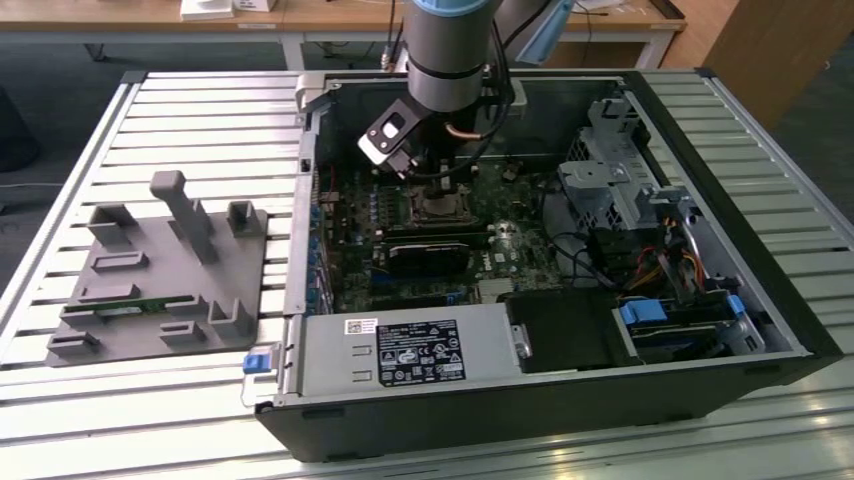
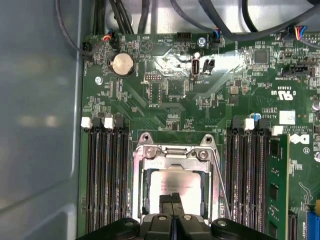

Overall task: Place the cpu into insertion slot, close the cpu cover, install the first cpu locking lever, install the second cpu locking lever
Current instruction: 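Close the cpu cover, then install the first cpu locking lever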

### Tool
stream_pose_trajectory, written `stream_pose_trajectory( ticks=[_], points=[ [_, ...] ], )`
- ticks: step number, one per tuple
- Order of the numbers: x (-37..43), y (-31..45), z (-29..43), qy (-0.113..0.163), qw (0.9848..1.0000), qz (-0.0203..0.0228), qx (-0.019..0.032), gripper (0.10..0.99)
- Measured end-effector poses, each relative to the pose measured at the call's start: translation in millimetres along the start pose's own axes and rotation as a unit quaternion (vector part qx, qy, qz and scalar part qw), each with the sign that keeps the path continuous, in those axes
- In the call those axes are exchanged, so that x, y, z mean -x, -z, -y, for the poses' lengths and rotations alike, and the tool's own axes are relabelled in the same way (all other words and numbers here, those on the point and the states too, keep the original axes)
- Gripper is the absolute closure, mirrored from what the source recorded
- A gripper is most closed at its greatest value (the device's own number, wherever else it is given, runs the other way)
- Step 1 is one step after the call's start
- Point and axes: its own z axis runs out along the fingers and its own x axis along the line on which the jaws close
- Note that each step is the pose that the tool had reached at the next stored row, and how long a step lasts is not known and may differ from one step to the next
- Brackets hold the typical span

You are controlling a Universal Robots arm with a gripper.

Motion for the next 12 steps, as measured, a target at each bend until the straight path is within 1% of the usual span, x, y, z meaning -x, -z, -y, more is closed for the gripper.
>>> stream_pose_trajectory(
  ticks=[5,12],
  points=[
    [0.0,-0.1,-3.1,0.0,1.0,0.0,-0.0002,0.969],
    [-0.1,0.7,-3.6,0.0,1.0,0.0001,-0.0003,0.969]
  ],
)
